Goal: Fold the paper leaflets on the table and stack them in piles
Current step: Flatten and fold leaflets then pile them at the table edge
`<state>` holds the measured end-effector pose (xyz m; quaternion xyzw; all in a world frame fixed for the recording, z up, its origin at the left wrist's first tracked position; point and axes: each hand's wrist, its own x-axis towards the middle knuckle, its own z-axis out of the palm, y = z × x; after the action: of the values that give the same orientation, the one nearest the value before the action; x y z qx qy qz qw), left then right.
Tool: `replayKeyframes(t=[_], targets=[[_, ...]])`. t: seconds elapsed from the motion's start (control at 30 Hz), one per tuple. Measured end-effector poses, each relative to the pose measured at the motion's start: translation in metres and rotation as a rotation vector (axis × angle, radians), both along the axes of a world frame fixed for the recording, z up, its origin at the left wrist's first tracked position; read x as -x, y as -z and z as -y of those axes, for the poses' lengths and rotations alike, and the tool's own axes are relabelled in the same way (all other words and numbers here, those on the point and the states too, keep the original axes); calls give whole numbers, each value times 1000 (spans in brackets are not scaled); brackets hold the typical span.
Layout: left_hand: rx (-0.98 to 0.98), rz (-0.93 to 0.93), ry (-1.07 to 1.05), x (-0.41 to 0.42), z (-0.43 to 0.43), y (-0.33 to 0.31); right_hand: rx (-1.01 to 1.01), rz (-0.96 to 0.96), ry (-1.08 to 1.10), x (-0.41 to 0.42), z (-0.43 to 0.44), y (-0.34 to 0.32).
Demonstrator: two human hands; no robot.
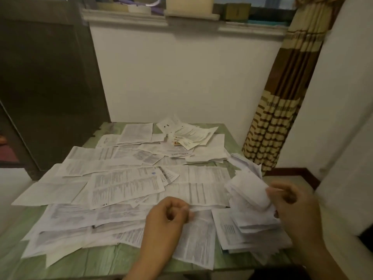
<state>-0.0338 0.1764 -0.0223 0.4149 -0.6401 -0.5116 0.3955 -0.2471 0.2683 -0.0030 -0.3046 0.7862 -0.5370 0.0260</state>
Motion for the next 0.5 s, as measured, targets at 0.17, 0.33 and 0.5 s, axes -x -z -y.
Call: replayKeyframes(t=[0.17,0.33,0.5], targets=[[-46,34,71,23,-18,8,-342,-117,19,-4,2,30],[243,159,187,36,-23,10,-469,-233,4,-10,1,40],[579,297,334,61,-24,24,-336,-165,-23,-8,3,34]])
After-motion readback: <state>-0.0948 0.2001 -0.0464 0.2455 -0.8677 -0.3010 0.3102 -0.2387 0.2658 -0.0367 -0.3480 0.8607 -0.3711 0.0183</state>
